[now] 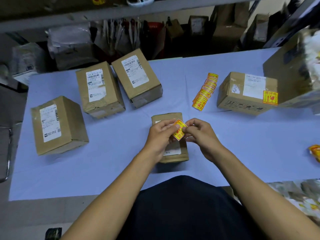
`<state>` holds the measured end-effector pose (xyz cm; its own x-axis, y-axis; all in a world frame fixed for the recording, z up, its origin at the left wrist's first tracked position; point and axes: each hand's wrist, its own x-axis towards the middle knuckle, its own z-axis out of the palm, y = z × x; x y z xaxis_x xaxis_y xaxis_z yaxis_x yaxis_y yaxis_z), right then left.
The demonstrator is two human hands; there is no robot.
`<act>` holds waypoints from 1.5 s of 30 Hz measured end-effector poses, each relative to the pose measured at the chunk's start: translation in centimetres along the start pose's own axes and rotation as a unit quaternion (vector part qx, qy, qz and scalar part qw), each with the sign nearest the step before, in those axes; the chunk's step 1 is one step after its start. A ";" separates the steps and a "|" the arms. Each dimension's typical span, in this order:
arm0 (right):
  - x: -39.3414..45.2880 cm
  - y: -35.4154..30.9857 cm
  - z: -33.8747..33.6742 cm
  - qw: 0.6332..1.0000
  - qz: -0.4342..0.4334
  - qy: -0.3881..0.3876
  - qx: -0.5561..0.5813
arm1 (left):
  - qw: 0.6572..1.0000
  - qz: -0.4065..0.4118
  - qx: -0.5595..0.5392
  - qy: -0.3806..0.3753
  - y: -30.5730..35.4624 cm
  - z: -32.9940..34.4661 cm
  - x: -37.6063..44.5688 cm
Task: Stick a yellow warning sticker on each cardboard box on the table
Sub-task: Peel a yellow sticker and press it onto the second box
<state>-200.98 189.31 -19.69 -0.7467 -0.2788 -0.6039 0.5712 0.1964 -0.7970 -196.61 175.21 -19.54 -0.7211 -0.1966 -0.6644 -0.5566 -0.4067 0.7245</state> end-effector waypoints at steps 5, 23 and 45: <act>-0.9 -0.6 0.4 0.999 -0.039 -0.002 -0.007 | 0.998 -0.022 0.006 -0.050 0.1 -1.2 -1.4; -4.8 -3.4 0.3 0.987 0.003 -0.155 0.047 | 0.986 0.016 0.018 -0.163 2.5 -3.3 -4.0; -5.9 -4.8 0.6 0.966 -0.038 -0.253 0.034 | 0.968 -0.009 0.005 -0.252 4.6 -3.6 -4.7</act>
<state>-199.07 189.45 -12.30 -0.5351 -0.7176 -0.4458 0.5547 0.0995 -0.8261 -194.24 171.02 -13.73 -0.8192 0.2719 -0.5050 -0.5736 -0.3969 0.7166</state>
